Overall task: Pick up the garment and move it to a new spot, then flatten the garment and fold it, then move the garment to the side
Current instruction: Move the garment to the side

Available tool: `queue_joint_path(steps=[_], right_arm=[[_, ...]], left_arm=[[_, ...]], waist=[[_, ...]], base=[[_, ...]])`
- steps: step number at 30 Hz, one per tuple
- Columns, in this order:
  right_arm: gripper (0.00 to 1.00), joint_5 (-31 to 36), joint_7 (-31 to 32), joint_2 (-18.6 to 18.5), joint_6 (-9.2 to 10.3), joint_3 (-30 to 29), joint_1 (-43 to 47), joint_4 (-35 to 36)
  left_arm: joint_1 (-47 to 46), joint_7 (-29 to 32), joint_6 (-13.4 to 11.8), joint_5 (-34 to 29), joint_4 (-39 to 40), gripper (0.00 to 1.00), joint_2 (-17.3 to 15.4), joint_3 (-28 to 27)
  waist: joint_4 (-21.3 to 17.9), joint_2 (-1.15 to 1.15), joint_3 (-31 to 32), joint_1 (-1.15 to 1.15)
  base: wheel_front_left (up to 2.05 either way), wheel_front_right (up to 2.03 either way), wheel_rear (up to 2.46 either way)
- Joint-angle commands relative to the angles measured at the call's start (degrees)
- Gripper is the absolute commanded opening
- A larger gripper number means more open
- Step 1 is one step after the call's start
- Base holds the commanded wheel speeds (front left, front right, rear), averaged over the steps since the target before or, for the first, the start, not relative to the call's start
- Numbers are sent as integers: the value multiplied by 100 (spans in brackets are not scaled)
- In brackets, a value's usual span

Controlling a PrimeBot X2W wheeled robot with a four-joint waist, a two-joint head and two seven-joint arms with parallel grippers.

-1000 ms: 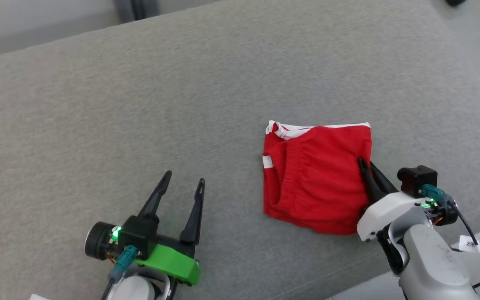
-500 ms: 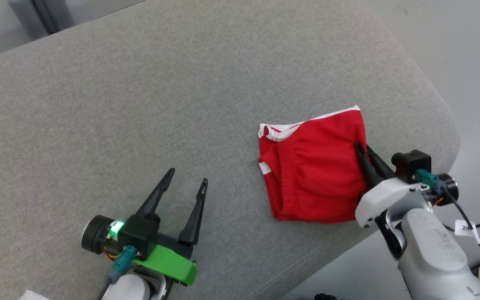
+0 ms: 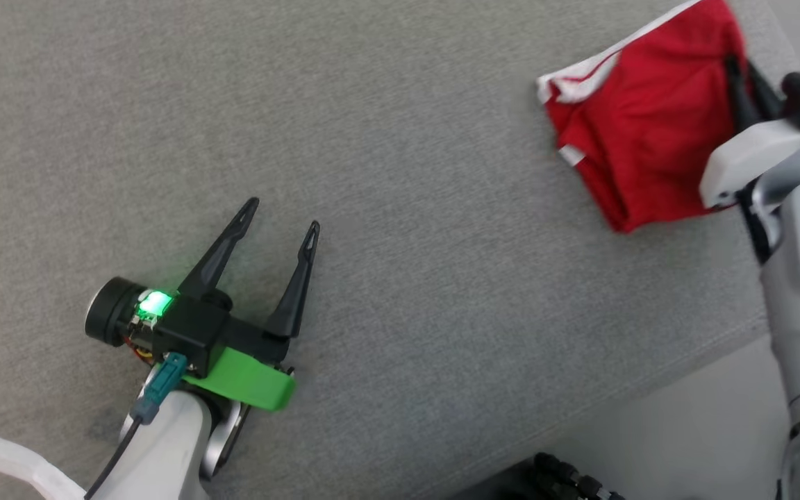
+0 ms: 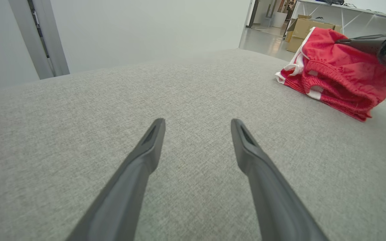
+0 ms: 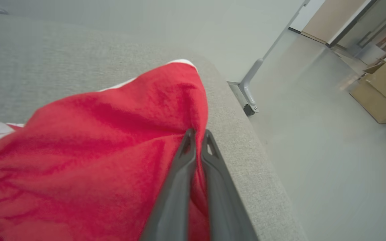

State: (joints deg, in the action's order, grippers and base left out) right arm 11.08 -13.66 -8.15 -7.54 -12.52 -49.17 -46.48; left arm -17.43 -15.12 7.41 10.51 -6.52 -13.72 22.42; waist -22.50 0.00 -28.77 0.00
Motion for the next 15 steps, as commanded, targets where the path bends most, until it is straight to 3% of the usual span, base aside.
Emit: queue_joint_path(steps=[1,9,10,11,12,15], right_arm=[[0,148,36,-185,11,-239,-200,-35],[0,1188,407,-809,11,-1713,-588,214],[5,1288,440,-829,11,-1825,-611,247],[42,1401,471,-741,11,-1974,-596,340],[100,1472,498,-671,11,-2111,-580,431],[100,1613,377,-669,11,-2430,-643,542]], left_arm=[[-160,-2,15,35,36,100,-74,23],[-372,4,6,62,40,100,-99,47],[-380,5,5,49,27,100,-96,53],[-375,7,4,43,1,100,-102,48],[-357,10,4,40,-18,100,-109,41],[-311,23,3,66,-95,100,-82,18]], waist=[[690,0,-709,0],[923,0,-888,0],[934,0,-894,0],[934,0,-888,0],[930,0,-880,0],[943,0,-796,0]], base=[[0,0,0],[0,0,0],[0,0,0],[0,0,0],[0,0,0],[0,0,0]])
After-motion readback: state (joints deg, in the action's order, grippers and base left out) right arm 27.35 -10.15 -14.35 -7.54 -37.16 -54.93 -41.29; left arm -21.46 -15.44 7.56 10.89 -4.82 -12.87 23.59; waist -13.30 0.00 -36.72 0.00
